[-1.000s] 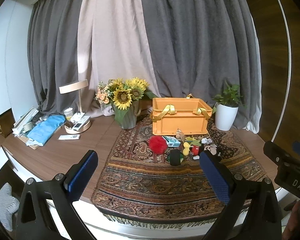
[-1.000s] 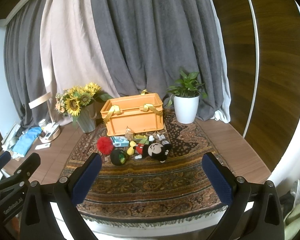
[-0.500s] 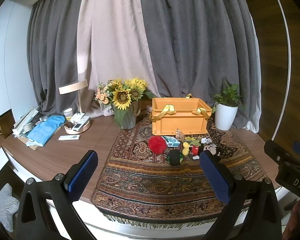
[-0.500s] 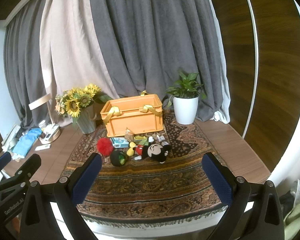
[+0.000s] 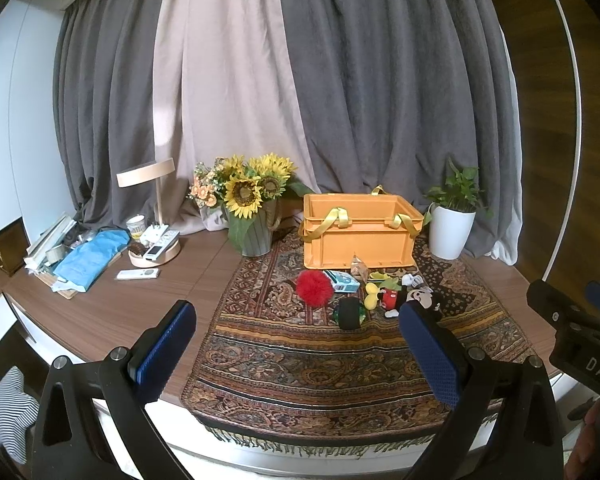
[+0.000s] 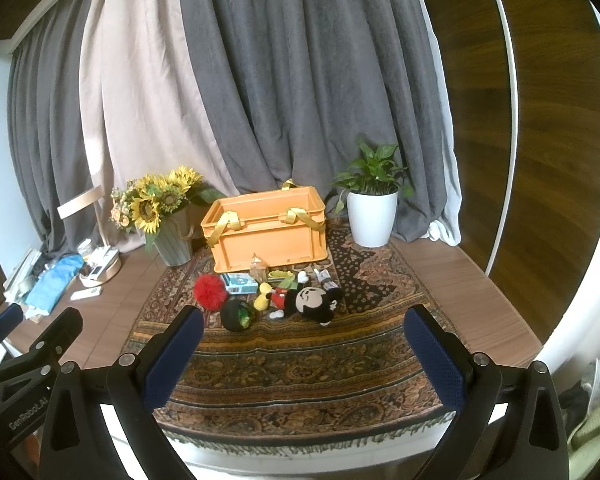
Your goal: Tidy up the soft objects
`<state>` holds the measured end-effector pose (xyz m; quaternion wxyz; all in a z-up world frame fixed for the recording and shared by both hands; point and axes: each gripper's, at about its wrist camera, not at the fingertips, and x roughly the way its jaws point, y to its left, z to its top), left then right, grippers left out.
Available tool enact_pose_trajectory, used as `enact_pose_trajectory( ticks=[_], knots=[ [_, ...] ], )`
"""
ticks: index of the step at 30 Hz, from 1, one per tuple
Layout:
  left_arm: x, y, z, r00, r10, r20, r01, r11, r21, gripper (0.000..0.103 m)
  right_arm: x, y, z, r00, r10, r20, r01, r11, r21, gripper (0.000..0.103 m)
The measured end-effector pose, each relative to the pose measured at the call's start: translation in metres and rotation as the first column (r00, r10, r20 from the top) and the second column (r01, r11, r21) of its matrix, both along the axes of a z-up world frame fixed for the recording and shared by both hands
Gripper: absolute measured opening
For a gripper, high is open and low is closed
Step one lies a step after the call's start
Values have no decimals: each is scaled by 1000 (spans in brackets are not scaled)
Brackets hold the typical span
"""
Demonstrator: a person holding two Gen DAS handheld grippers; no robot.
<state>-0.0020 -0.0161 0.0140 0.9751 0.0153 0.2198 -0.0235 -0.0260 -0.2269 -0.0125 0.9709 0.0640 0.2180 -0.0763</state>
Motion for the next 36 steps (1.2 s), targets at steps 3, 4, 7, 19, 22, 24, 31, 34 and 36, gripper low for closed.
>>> enact_pose_trajectory(
  ticks=[3,4,7,19,22,24,31,34,36],
  knots=[
    [0,1,0,1000,0,-1,0,1000,0,103,0,1,-1,1000,2,-2,-2,1000,-2,101],
    [0,1,0,1000,-1,-2,1,1000,0,103,0,2,-1,1000,1,-3,-2,1000,-2,101],
    [0,1,-1,1000,-3,-5,3,1000,3,103,1,4,-3,1000,1,-5,-1,1000,-1,101],
    [11,5,-14,999,23,-33,-22,1000,18,103,21,2,-16,999,13,-40,-12,1000,13,101],
    [22,-2,-18,998,12,-54,-11,1000,17,103,34,-5,-20,998,24,-54,-24,1000,14,101],
    [31,-9,-21,998,11,-65,-10,1000,18,103,45,-12,-23,997,40,-64,-39,999,16,101],
    [72,-42,-40,992,59,-108,-58,998,17,103,112,-42,-37,980,163,-118,-164,986,1,101],
    [91,-57,-49,987,87,-135,-87,996,12,103,146,-52,-45,958,239,-155,-243,970,-4,101],
    [104,-68,-59,981,114,-155,-113,993,12,103,168,-59,-53,939,290,-184,-296,955,-5,101]
  ],
)
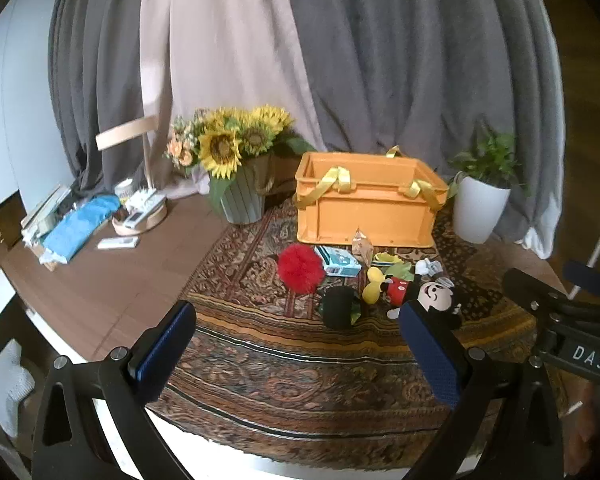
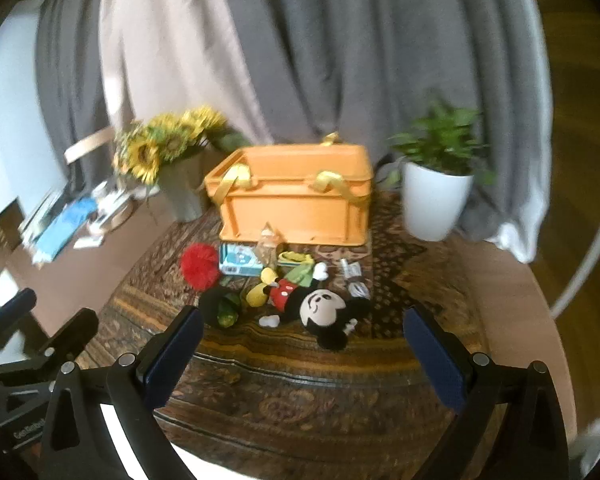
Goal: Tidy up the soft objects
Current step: 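Move the left tool toward the black pompom while the right tool approaches the Mickey plush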
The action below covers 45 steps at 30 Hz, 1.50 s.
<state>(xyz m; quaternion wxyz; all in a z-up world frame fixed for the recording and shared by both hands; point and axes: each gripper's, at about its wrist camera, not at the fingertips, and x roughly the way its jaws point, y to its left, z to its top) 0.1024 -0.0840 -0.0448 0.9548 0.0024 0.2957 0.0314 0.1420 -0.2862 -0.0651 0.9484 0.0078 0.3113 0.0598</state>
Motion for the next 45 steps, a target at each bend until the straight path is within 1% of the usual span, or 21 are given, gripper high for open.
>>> enact_pose_trajectory(
  ticks=[4,5,9,11,16,18,23,28,29,33,35,38,40,42,43,44,45],
  knots=[
    [21,-11,-18,996,49,-73,-50,999,-11,103,38,-9,-19,994,82,-77,-83,997,-9,101],
    [26,-14,-23,994,59,-91,-60,998,-4,103,47,-10,-24,990,100,-99,-101,995,-7,101],
    [46,-21,-40,986,66,-153,-65,998,17,103,82,-8,-46,969,168,-182,-173,985,-10,101],
    [58,-21,-50,981,67,-183,-64,998,21,103,93,-4,-55,959,185,-216,-193,981,-16,101],
    [94,-20,-71,967,25,-254,-23,1000,14,103,125,1,-77,934,203,-293,-218,976,-18,99],
    [106,-19,-78,960,9,-279,-5,1000,13,103,138,2,-87,919,206,-337,-225,974,-16,98],
    [139,-23,-98,943,-56,-327,69,997,28,103,161,8,-106,893,203,-401,-242,969,-47,97],
    [165,-27,-121,911,-123,-393,144,989,24,100,180,13,-124,868,211,-449,-270,960,-70,95],
    [168,-27,-125,907,-132,-401,152,988,21,99,183,14,-126,866,212,-454,-274,959,-75,95],
    [182,-27,-140,886,-162,-435,181,984,1,96,196,20,-140,838,223,-498,-295,953,-69,91],
    [188,-27,-146,877,-177,-446,193,981,-11,92,201,21,-147,828,222,-515,-293,954,-60,91],
    [194,-28,-153,869,-195,-455,206,978,-25,85,208,20,-156,816,221,-535,-284,958,-37,87],
    [197,-27,-157,864,-208,-459,215,976,-37,81,209,20,-157,817,225,-531,-282,959,-27,86],
    [198,-27,-160,859,-222,-462,222,973,-57,73,207,21,-157,821,225,-524,-284,958,-32,84],
    [198,-27,-160,856,-232,-462,225,972,-70,66,206,22,-156,824,226,-519,-286,958,-36,82],
    [198,-27,-161,854,-245,-460,230,969,-91,62,205,23,-156,827,226,-514,-287,957,-41,81],
    [198,-27,-161,853,-254,-457,231,967,-107,62,203,23,-156,828,231,-511,-291,956,-40,79]
  ],
)
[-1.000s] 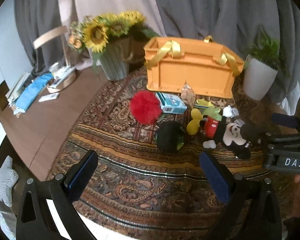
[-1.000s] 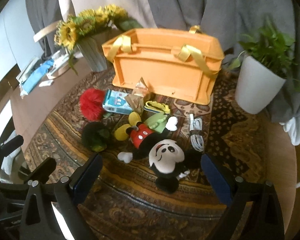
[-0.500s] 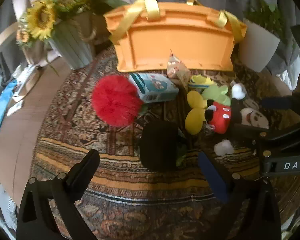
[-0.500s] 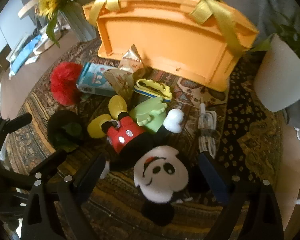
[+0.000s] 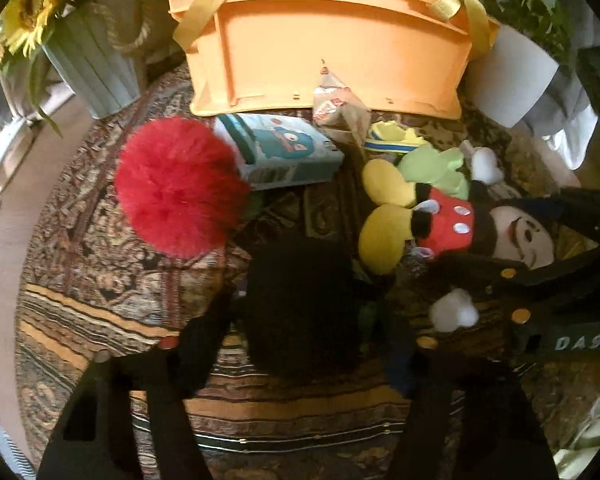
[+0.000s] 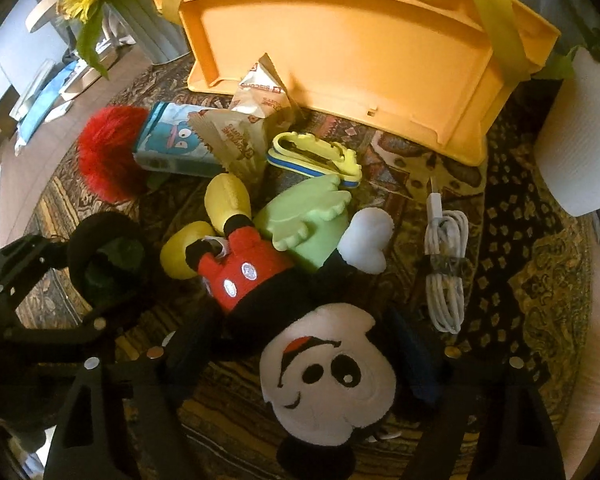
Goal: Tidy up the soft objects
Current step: 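Move the left tool toward the black pompom while the right tool approaches the Mickey plush, then close the left gripper on the black pompom while the right gripper grasps the Mickey plush, then lift and carry the black pompom and Mickey plush over the orange crate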
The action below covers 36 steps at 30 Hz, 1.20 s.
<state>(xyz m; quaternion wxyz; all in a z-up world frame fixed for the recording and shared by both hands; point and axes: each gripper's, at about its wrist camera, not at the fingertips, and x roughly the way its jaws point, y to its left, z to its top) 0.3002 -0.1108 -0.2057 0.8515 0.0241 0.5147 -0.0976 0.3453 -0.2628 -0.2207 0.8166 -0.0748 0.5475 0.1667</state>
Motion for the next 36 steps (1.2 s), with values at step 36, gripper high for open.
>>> enact_pose_trajectory(
  ticks=[36],
  knots=[
    [-26,6,134,938,43,343,-25,998,-57,61,-57,-38,139,886,-303,352,241,948,209,70]
  ],
)
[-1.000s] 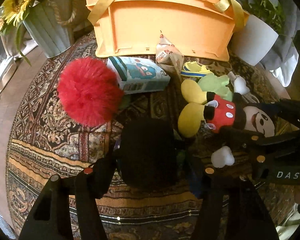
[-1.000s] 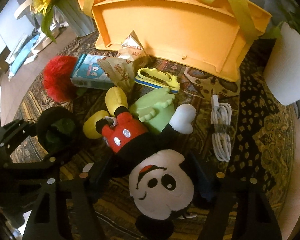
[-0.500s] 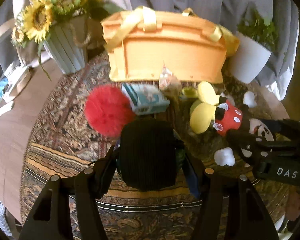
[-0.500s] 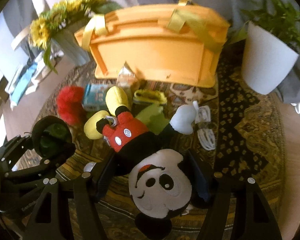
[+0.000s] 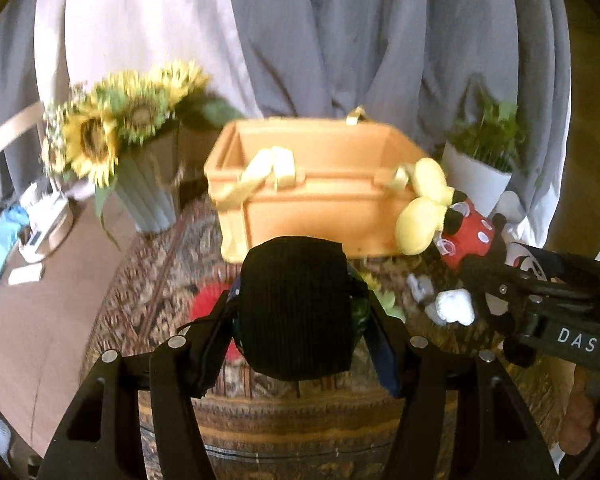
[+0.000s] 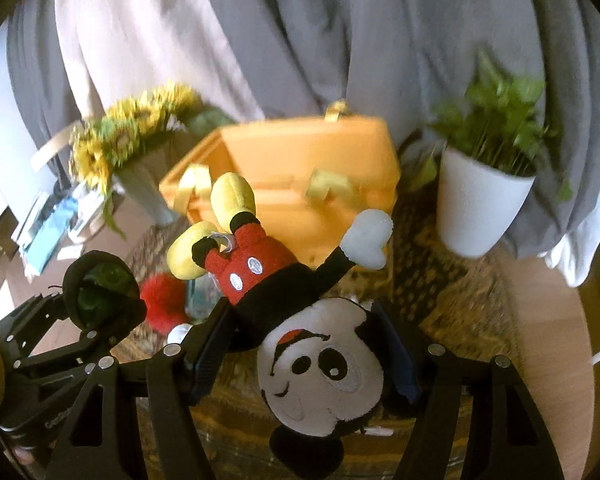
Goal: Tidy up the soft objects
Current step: 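Lift and carry the black pompom and Mickey plush over the orange crate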
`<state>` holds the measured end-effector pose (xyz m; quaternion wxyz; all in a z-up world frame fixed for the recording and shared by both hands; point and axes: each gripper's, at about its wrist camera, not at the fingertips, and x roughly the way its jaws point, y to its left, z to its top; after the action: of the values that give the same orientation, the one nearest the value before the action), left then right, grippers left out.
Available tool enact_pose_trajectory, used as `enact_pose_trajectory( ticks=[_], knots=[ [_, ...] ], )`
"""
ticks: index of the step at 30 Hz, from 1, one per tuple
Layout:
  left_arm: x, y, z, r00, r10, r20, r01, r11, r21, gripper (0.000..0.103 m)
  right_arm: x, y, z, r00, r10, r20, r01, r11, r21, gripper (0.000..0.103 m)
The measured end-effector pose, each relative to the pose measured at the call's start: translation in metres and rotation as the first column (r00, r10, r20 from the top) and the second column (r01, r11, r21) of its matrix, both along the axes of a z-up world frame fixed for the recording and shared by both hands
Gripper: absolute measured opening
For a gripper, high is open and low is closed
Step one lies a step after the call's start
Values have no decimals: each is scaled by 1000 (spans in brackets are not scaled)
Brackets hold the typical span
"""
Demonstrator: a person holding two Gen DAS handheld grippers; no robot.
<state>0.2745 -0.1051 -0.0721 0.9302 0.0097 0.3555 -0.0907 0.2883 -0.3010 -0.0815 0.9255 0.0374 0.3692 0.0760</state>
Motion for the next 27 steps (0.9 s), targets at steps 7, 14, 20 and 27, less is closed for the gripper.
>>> enact_pose_trajectory(
  ticks=[7,14,20,27],
  knots=[
    [11,-5,31,996,-15,88,15,1000,4,61,4,-7,26,997,-29,77,27,999,20,70],
    [26,-7,56,988,-11,157,9,1000,14,61,19,-12,51,988,-49,145,44,998,33,70],
    [51,-9,68,981,-1,193,-2,1000,19,61,46,-12,61,985,-30,170,24,999,37,70],
    [91,-12,78,976,11,216,-18,999,32,61,92,-13,65,987,6,162,-14,999,51,71]
  ],
)
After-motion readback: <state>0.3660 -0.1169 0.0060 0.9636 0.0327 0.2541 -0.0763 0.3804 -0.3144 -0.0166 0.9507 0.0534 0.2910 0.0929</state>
